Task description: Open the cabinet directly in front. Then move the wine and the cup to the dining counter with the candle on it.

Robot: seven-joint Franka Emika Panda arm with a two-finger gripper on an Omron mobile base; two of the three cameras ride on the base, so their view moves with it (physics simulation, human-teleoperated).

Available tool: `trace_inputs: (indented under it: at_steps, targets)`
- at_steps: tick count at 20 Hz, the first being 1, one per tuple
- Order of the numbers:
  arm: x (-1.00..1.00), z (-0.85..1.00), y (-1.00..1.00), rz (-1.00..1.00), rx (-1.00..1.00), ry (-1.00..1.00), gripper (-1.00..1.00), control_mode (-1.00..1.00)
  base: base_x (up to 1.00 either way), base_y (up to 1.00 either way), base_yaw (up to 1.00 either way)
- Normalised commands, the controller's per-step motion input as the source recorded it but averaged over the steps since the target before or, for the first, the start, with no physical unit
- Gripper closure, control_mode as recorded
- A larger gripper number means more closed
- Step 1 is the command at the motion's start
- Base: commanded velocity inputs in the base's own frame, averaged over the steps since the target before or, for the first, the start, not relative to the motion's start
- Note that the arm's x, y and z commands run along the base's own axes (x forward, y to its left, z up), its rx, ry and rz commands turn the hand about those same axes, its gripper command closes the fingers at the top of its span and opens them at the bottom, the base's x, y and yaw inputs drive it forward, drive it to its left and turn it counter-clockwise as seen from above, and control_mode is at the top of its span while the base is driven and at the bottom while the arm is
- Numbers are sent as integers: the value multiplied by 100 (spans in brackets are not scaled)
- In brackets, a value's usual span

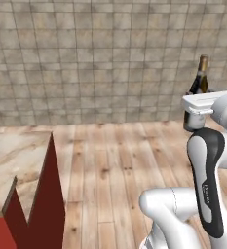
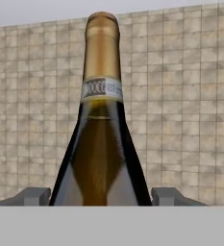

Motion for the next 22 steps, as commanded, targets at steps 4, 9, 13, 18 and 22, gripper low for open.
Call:
trace_inputs:
  at_steps: [4, 9, 13, 18, 22]
  targets:
    - [0, 0, 0, 0, 0, 0, 100, 100, 100, -25, 0]
    - [0, 0, 0, 0, 0, 0, 100, 100, 100, -23, 0]
    - [0, 0, 0, 0, 0, 0, 100, 100, 100, -24, 0]
    - [0, 0, 0, 0, 0, 0, 100, 100, 100, -32, 2]
    - [0, 0, 0, 0, 0, 0, 100, 100, 100, -53, 18]
